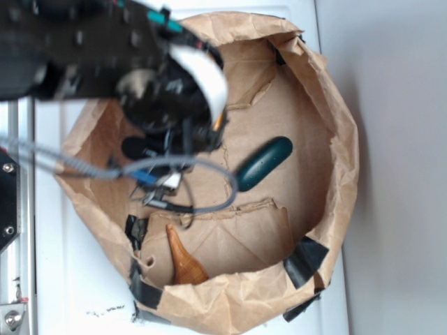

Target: Grab the rock.

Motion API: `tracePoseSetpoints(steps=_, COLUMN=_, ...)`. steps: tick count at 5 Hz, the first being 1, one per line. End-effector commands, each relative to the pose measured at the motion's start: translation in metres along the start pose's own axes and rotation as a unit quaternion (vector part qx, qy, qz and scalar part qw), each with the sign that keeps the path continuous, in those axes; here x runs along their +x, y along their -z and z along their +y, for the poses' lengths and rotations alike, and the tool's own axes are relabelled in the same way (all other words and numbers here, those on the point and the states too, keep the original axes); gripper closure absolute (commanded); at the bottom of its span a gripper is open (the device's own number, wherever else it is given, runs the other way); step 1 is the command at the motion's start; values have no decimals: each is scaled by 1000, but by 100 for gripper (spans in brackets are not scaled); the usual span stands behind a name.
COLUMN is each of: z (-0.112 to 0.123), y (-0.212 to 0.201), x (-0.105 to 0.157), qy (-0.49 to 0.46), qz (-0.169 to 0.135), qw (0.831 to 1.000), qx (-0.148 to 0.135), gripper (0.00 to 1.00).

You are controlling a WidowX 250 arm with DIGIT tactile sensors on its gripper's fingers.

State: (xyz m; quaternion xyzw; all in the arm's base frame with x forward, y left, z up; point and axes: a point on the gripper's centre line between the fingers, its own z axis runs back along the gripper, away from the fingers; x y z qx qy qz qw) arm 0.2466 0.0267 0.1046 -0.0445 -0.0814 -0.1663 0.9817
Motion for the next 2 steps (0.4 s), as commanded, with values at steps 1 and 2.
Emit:
tracePoseSetpoints(steps=1, z=4, y=-37, x=24, qy=-26, qz=-46, qw=999, qx=4, gripper=100)
tracePoseSetpoints(steps=2, z=4, y=-37, x=24, qy=-28, qz=-44, qw=998, qx=20, gripper=100)
